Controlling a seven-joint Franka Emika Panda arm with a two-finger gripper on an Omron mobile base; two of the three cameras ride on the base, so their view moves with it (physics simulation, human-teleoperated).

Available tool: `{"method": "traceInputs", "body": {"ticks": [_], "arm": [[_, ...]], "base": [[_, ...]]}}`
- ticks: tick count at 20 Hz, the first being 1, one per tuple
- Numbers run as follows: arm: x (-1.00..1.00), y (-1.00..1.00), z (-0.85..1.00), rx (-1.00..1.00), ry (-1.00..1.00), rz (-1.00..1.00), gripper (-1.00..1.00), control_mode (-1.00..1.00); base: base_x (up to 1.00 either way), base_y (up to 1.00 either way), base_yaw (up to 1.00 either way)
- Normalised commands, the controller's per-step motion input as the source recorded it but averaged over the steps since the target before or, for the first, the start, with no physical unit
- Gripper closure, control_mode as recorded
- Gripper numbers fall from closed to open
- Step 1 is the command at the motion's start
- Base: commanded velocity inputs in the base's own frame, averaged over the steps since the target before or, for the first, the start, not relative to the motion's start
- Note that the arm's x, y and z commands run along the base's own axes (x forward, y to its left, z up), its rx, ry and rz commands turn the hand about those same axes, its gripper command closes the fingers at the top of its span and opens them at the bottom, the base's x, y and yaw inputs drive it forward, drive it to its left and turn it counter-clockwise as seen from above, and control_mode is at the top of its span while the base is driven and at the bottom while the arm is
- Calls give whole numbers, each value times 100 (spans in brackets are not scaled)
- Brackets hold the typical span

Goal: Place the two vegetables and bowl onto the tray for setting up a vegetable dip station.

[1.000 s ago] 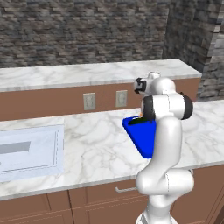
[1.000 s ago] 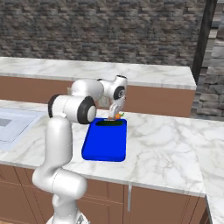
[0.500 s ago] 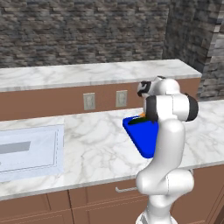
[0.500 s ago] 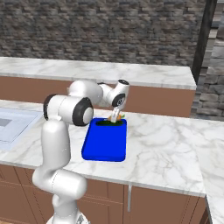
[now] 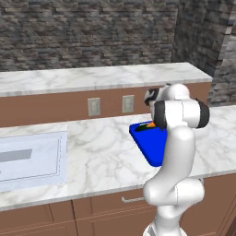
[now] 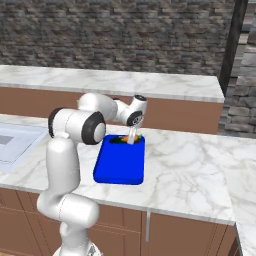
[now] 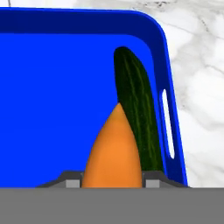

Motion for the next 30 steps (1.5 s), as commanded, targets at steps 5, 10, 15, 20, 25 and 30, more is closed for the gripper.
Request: {"method": "traceInputs", "body": {"ticks": [5, 10, 15, 20, 25, 30], "arm": [[5, 0, -30, 0, -1, 1, 100, -100], [10, 0, -15, 0, 0, 0, 100, -100], [6, 0, -5, 0, 0, 1, -100, -100], [0, 0, 0, 0, 0, 0, -100, -100], [-16, -1, 7, 0, -1, 0, -100, -100], [-40, -7, 23, 0, 0, 0, -100, -100]], "base": [[0, 0, 0], [0, 0, 0], [0, 0, 0], [0, 0, 0], [0, 0, 0], [0, 0, 0]]}}
